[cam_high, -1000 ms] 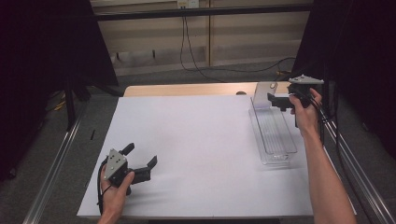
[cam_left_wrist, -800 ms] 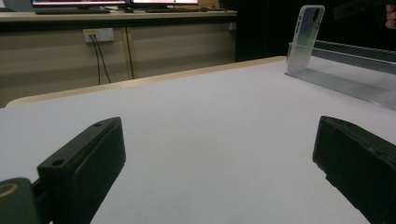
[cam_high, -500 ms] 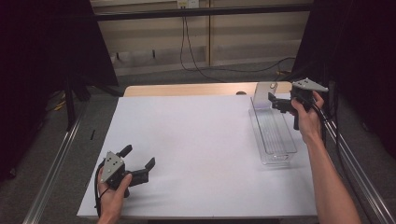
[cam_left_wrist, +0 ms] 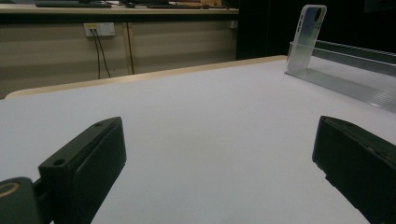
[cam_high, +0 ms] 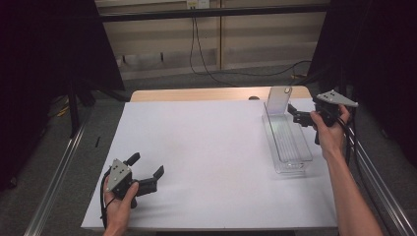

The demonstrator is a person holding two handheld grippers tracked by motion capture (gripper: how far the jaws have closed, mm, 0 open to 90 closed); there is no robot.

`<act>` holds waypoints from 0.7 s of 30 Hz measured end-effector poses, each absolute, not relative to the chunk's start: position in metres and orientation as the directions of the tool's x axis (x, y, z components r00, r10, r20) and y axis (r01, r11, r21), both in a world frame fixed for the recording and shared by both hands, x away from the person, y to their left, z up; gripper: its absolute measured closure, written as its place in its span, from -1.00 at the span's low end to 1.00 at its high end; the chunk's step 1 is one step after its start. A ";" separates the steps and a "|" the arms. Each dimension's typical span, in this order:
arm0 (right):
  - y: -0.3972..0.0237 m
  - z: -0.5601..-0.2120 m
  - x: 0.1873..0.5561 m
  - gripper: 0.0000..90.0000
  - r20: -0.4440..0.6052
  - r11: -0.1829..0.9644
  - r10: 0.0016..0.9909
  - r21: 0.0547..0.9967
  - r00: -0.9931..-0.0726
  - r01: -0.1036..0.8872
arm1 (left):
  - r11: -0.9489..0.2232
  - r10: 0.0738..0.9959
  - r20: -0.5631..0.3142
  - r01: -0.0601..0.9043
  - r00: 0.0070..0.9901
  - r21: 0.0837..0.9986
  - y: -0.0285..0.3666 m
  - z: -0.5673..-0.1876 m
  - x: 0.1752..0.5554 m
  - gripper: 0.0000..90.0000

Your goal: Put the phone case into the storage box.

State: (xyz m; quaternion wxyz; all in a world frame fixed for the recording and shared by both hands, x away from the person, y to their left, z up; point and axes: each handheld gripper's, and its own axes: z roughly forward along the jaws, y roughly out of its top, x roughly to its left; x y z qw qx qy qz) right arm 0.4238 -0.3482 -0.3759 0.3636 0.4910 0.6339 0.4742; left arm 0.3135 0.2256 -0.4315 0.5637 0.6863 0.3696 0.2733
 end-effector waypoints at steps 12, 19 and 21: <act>-0.351 -0.376 0.398 -0.99 -0.028 0.093 0.966 0.965 -0.256 0.247 | -0.089 0.820 -0.043 0.201 0.571 0.976 0.227 -0.431 0.313 -0.94; -0.351 -0.379 0.383 -0.99 -0.024 0.082 0.967 0.972 -0.254 0.222 | -0.089 0.818 -0.044 0.202 0.573 0.975 0.226 -0.432 0.312 -0.94; -0.352 -0.379 0.378 -0.99 -0.023 0.080 0.967 0.973 -0.253 0.217 | -0.088 0.819 -0.044 0.201 0.573 0.976 0.226 -0.432 0.311 -0.94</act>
